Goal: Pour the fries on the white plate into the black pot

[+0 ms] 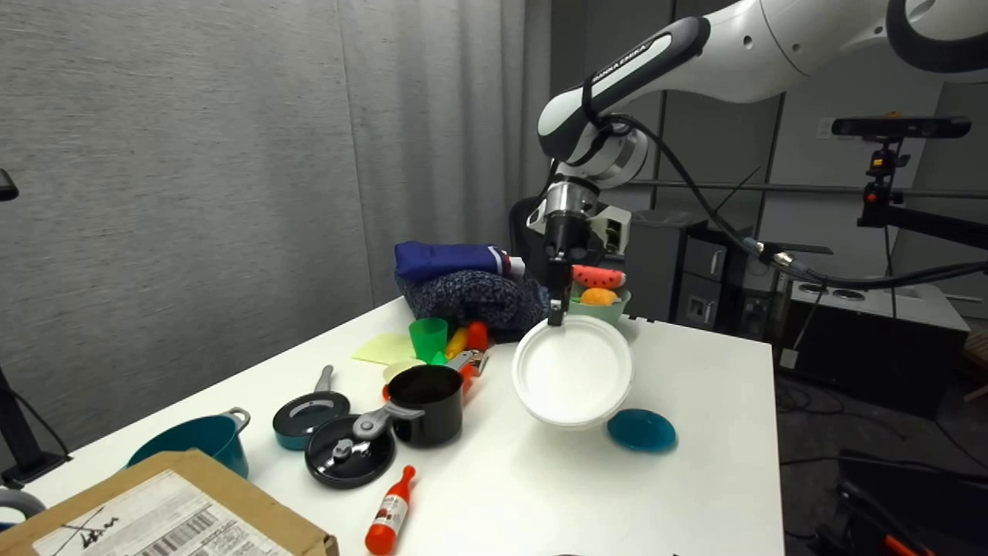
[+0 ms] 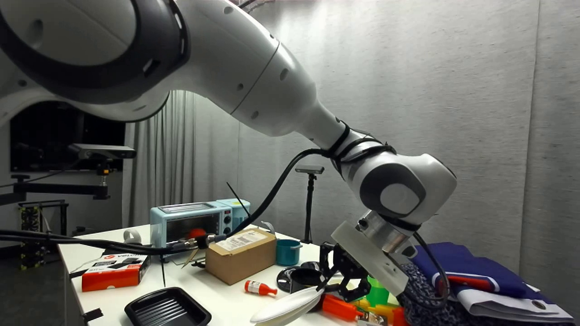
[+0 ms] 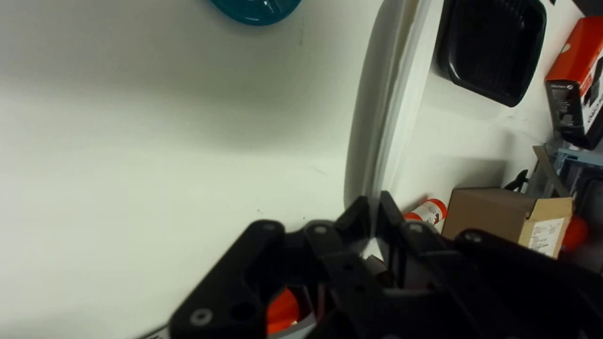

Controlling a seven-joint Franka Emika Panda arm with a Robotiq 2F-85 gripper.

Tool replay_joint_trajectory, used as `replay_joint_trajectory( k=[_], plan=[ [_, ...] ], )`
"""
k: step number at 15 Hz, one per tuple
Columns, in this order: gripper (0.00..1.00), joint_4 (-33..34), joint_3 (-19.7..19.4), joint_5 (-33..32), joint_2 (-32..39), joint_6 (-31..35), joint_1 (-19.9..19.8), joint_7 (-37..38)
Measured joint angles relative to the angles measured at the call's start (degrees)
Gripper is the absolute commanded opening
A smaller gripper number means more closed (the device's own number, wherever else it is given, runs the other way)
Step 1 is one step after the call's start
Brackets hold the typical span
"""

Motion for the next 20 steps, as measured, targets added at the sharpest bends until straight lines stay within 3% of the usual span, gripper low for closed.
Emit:
replay_joint_trajectory(
  k=[9, 20],
  plan=[
    [0.02, 2.54, 1.53, 2.04, 8.70, 2.65, 0.12, -0.35],
    [0.02, 10.22, 2.87, 1.29, 16.12, 4.23, 1.12, -0.05]
  ],
)
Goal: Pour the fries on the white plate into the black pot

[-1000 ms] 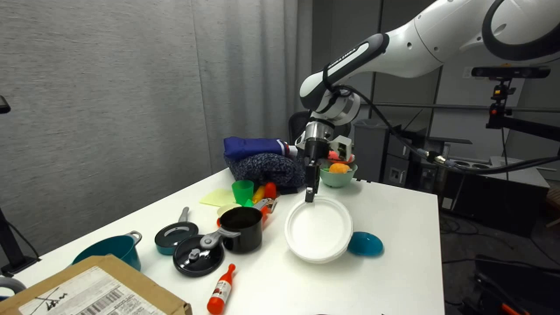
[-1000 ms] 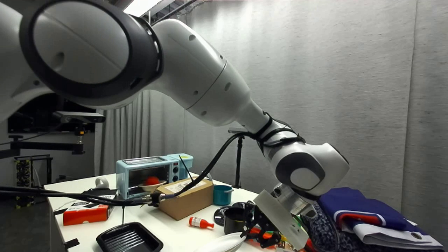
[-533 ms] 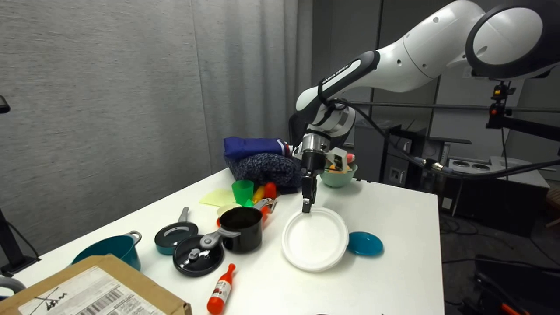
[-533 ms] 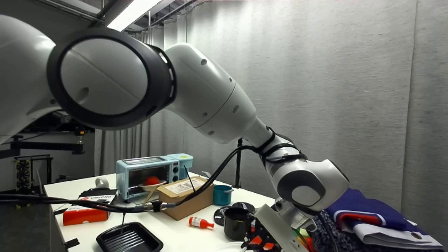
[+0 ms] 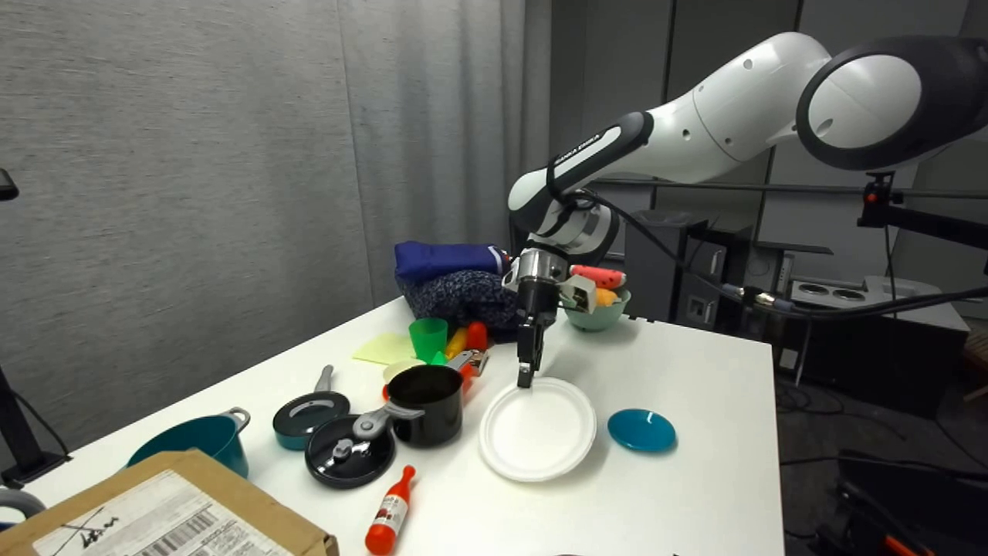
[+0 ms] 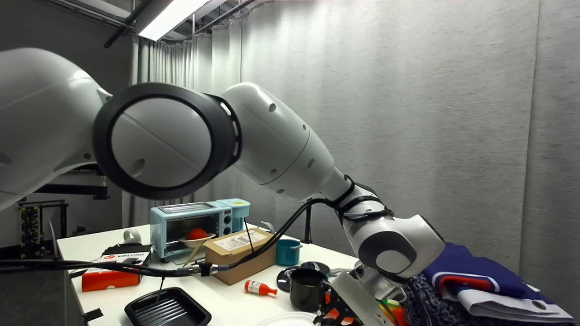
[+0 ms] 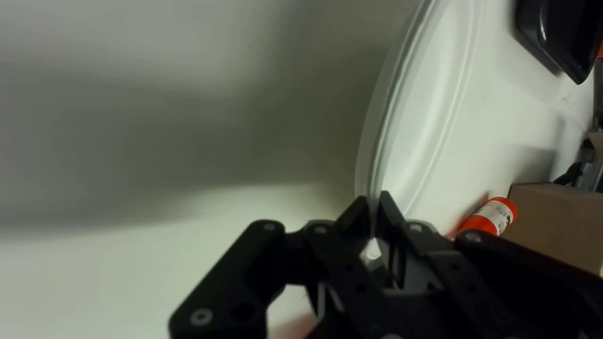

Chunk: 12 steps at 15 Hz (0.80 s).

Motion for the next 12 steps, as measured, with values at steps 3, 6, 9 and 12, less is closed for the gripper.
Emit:
replay_joint_trajectory(
  k=[3, 6, 9, 12],
  plan=[
    [0.34, 1.99, 0.01, -0.75, 1.93, 0.00, 0.50, 0.76],
    [0.57, 3.62, 0.00, -1.45, 3.53, -0.02, 0.55, 2.08],
    [0.79, 4.85, -0.01, -2.39, 4.57, -0.02, 0.51, 3.37],
    [1.00, 5.89, -0.05, -4.34, 4.63, -0.02, 0.57, 5.63]
  ],
)
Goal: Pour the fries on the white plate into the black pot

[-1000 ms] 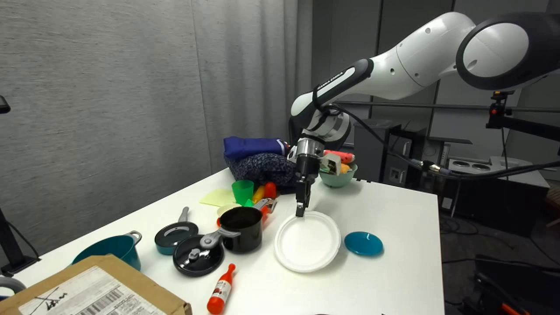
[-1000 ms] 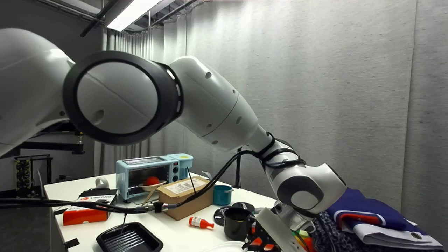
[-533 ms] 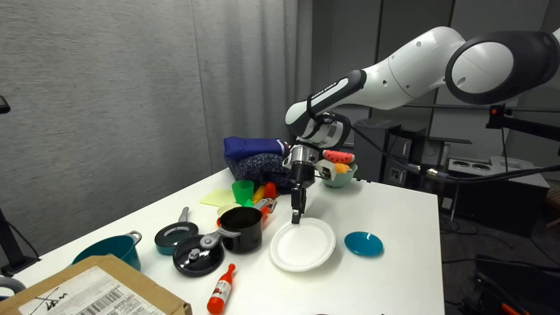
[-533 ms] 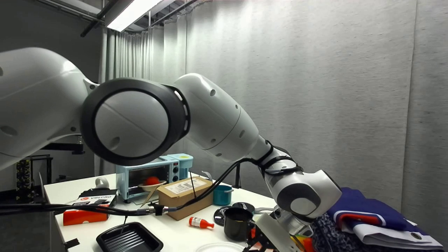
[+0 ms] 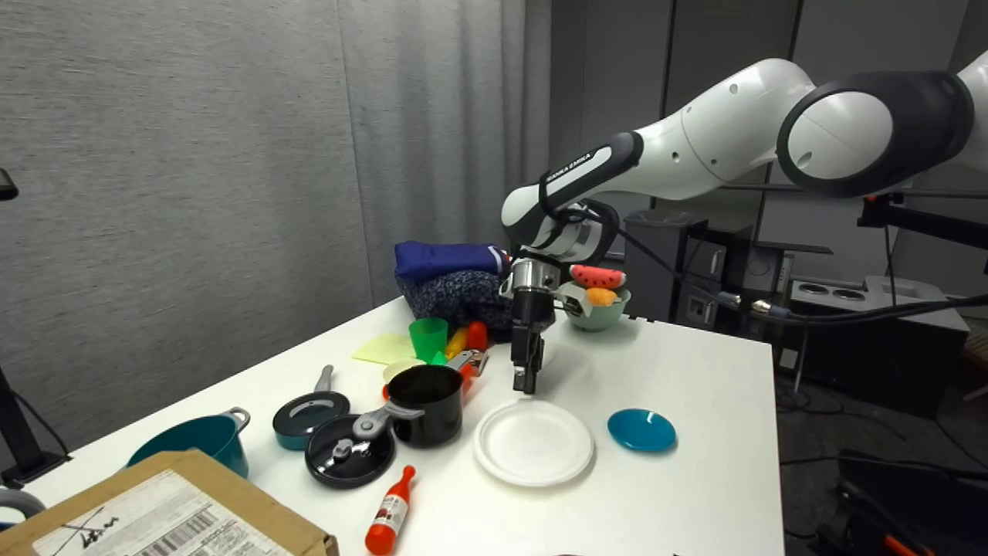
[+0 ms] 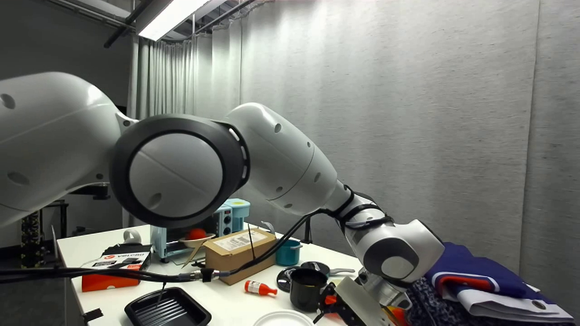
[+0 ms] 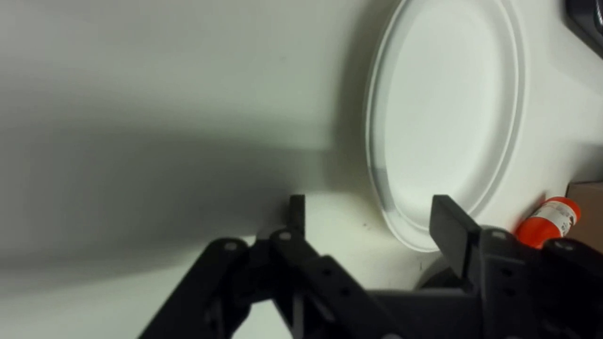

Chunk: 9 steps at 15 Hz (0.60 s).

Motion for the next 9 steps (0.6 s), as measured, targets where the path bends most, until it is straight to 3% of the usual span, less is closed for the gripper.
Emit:
replay_joint_trajectory(
  k=[9],
  plan=[
    [1.00, 2.14, -1.96, -13.10, -6.94, 1.08, 5.65, 14.06]
  ],
)
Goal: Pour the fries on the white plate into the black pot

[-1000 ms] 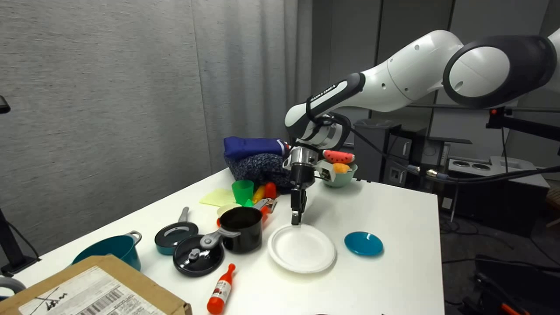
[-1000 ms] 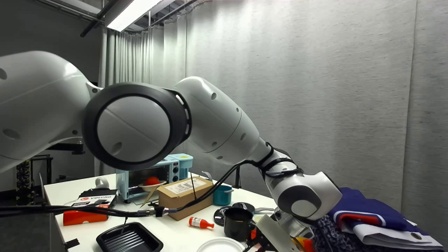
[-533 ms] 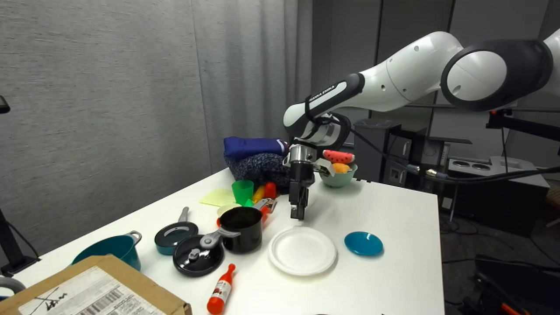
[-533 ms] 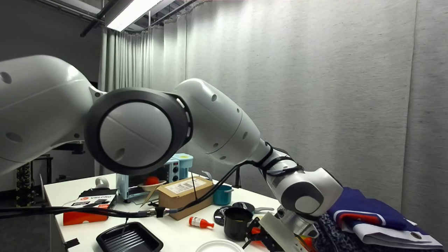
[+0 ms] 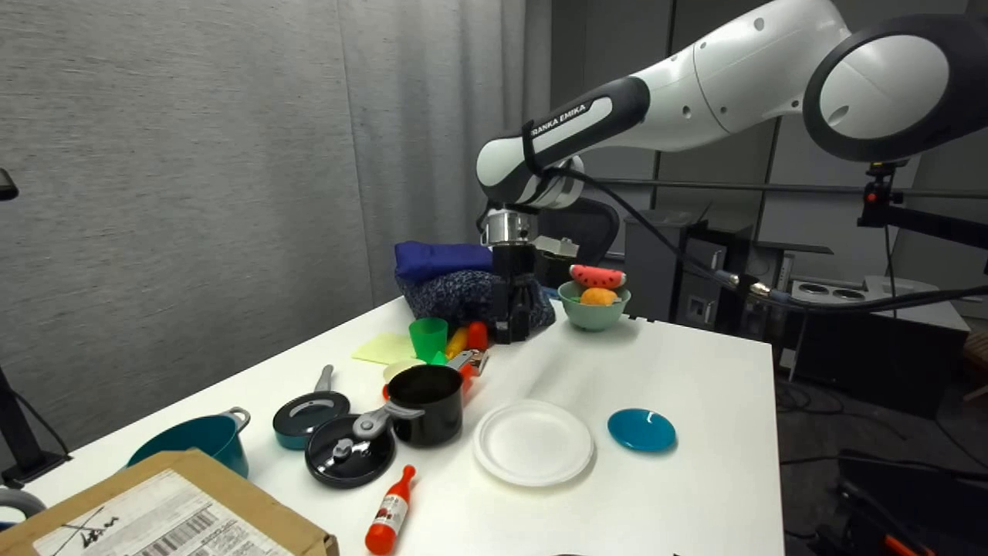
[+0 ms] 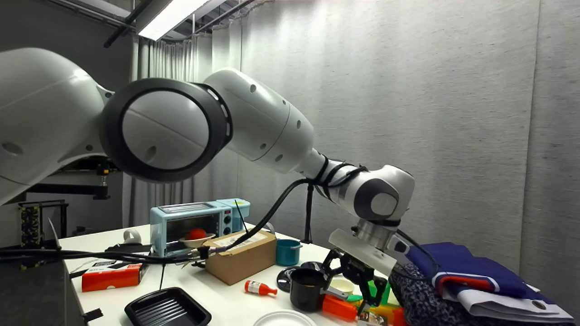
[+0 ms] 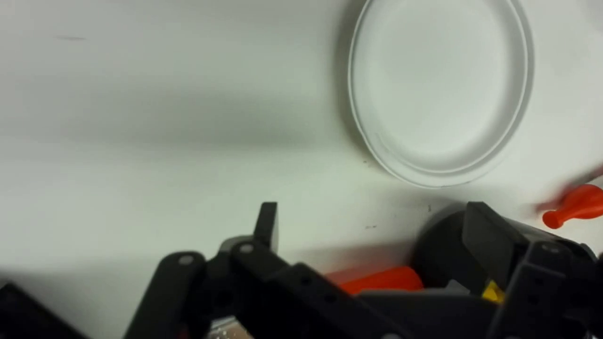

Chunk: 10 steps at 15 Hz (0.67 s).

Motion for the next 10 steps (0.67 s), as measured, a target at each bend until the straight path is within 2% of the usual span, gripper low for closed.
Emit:
replay_joint_trajectory(
  k=[5, 10],
  plan=[
    [1.00, 0.17, -1.13, -7.82, -3.31, 2.47, 4.69, 4.53],
    [1.00, 0.13, -1.48, -14.93, -4.16, 8.60, 8.72, 5.18]
  ],
)
